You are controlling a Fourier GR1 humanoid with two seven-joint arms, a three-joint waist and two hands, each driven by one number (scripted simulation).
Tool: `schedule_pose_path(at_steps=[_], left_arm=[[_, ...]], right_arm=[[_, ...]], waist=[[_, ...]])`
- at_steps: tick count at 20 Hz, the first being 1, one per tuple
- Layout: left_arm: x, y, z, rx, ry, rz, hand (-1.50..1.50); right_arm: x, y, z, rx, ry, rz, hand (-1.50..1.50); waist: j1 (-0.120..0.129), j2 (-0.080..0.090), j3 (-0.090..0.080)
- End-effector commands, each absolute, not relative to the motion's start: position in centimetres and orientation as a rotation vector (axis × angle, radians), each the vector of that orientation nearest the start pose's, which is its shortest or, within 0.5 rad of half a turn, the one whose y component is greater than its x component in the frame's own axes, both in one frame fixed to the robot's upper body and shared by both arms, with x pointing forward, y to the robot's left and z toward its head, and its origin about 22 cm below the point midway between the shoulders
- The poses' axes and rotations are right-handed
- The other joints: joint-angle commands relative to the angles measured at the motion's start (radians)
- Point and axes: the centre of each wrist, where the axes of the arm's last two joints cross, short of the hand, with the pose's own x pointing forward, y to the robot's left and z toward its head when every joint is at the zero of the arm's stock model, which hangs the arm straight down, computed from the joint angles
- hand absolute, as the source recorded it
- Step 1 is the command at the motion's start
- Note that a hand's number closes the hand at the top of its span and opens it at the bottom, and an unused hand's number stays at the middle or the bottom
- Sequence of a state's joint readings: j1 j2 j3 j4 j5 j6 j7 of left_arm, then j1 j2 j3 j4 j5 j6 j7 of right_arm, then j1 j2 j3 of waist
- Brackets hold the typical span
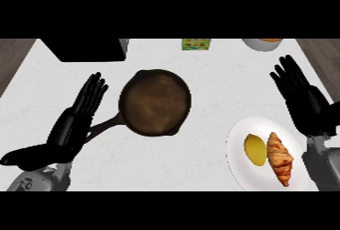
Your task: Pick the lemon from the plate and place it in the pan
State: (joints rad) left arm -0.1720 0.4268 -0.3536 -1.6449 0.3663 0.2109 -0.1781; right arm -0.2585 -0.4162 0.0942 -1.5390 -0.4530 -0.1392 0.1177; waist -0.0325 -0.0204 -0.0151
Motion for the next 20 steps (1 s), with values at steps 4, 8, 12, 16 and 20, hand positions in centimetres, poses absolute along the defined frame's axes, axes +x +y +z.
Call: schedule_pose_path(at_steps=[4, 8, 12, 16, 20], left_arm=[[25.6, 30.2, 2.6, 0.271, -1.505, -0.148, 0.00], [23.8, 32.9, 0.5, 0.389, -1.360, -0.103, 0.00], [23.2, 36.0, 0.0, 0.518, -1.225, -0.047, 0.00], [23.8, 36.5, 1.3, 0.498, -1.198, -0.061, 0.00], [24.6, 36.0, 1.0, 0.511, -1.193, -0.087, 0.00]], right_arm=[[28.5, -26.0, 11.8, 0.316, -1.963, 0.273, -1.50], [28.5, -32.4, 15.4, -0.330, -2.053, 0.451, 1.50], [25.2, -30.4, 5.9, -0.069, -2.167, -0.294, 1.50], [19.9, -33.7, 1.0, -0.053, -2.324, -0.114, -1.50], [16.1, -37.2, -0.2, -0.102, -2.308, 0.141, -1.50]], waist=[[0.033, 0.018, 0.021], [-0.043, 0.006, -0.012], [-0.023, 0.022, 0.026], [-0.001, 0.018, 0.020], [0.010, 0.018, 0.017]])
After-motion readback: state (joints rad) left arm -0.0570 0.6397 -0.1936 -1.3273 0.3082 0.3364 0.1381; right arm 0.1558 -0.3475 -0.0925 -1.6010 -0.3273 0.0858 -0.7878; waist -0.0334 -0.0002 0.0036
